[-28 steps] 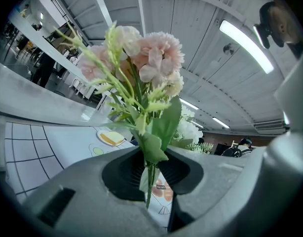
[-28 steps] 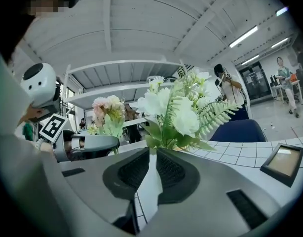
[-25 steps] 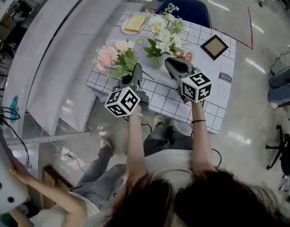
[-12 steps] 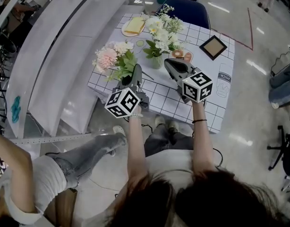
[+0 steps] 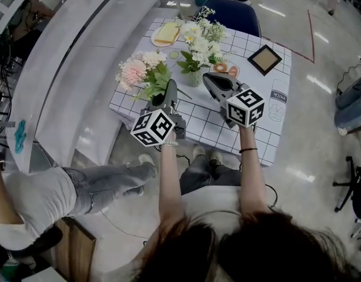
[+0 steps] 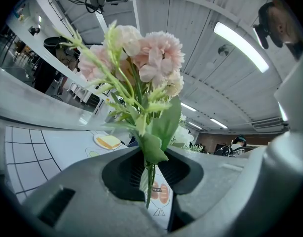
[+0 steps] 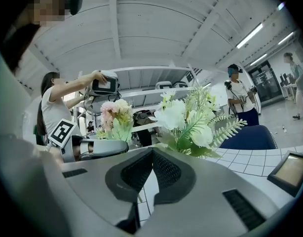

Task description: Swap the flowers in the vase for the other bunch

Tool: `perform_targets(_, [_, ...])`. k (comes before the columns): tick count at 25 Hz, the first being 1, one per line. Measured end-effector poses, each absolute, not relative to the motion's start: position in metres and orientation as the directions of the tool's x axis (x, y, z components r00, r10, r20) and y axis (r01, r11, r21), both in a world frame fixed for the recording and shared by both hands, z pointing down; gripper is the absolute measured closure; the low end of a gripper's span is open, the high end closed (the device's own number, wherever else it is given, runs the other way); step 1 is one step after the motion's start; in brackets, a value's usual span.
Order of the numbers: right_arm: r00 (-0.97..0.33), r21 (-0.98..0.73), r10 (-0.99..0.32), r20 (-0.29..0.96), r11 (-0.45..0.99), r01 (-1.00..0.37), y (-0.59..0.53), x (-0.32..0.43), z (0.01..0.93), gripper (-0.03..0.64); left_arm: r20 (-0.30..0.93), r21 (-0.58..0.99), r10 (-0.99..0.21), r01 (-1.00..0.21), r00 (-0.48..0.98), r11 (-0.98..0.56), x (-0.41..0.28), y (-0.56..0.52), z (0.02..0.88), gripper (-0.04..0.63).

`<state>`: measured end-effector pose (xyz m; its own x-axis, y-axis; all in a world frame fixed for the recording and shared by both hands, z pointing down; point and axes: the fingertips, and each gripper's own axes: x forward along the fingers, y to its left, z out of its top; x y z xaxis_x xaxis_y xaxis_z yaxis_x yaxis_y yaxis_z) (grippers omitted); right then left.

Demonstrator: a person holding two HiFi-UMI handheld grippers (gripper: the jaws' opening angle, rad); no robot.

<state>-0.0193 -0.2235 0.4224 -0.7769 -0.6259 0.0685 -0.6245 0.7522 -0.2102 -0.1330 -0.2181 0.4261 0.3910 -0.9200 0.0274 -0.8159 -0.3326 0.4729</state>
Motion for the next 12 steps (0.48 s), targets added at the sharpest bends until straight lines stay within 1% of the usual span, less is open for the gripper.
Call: perform_targets(12, [-0.792,-0.186,-0.606,0.075,0.772,-0.608,-0.2216,-0.024,0.4237,0.607,0.02,0.474,-0.92,-0.814,0.392,-0.336,-0.128,-0.2166,0.4291,0.517])
